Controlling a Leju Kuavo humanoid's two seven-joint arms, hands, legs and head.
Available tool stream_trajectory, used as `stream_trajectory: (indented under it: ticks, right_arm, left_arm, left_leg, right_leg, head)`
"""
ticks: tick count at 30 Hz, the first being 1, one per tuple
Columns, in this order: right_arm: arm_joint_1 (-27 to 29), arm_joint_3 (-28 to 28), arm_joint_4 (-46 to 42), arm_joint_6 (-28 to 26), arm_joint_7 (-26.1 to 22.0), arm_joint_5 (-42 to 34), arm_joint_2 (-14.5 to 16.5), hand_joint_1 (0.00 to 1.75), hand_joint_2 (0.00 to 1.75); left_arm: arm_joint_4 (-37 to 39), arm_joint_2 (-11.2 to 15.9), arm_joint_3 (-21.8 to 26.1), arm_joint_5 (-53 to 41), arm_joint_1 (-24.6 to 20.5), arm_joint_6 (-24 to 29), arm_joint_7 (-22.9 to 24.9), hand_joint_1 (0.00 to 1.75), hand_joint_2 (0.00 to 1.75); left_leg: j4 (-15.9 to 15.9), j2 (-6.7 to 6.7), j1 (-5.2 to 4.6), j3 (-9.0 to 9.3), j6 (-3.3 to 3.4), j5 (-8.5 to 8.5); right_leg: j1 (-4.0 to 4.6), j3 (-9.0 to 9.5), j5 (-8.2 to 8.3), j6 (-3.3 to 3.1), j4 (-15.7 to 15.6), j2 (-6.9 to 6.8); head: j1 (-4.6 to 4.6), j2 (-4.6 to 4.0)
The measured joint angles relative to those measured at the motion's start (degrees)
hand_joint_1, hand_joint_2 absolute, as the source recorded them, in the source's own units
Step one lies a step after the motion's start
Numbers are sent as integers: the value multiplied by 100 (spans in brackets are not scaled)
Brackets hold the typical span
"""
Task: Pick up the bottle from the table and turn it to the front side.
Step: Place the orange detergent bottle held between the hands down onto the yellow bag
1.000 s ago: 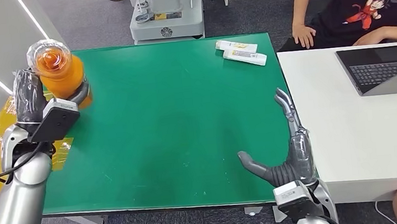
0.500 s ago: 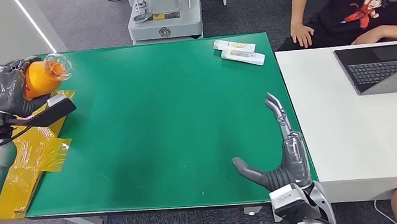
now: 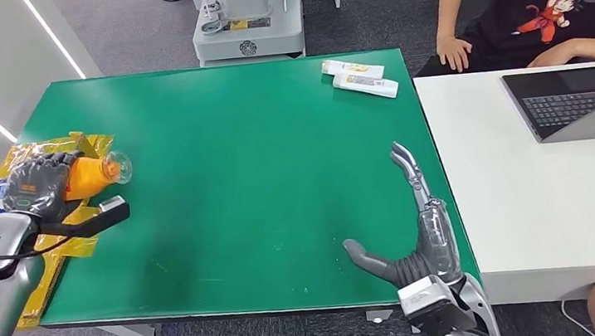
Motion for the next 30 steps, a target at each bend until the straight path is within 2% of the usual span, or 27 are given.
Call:
stream_trajectory:
  ticks: [5,12,21,27,30]
  right_arm:
    - [47,1,-25,-1,85,47,0,0,175]
    - [104,2,-25,-6,137,89,0,0,175]
    - [134,2,23,36,152,36,-1,0,175]
    - [129,5,79,-15,150,-57,-9,0,175]
    - [120,25,96,-28,151,-104,-26,0,175]
  left_arm:
    - [486,-172,-30,-113,194,212,-186,175,175]
    - [1061,-413,-54,-288,246,289,-266,175,175]
    - [1458,-583,-58,-322,345,786,-215,175,175]
    - [1648,-697,-58,-284,365,815,-220,175,175]
    - [1710,-747,-56,-230,400,835,-147,137,175]
  left_leg:
    - [0,-1,1,-1,-1,-1]
    - [0,-2,1,-2,-1,-1]
    - [0,-3,1,-3,-1,-2]
    - [-1,-5,1,-3,-1,-2]
    - [-1,-5,1,-3,-1,-2]
  right_leg:
    - [0,-2,0,0,0,0]
    - [0,-2,0,0,0,-1]
    - [0,-1,0,0,0,-3]
    - [0,0,0,0,0,-6]
    - [0,0,0,0,0,-6]
  head:
    - [0,0]
    - [1,0]
    - [0,0]
    - [0,0]
    - [0,0]
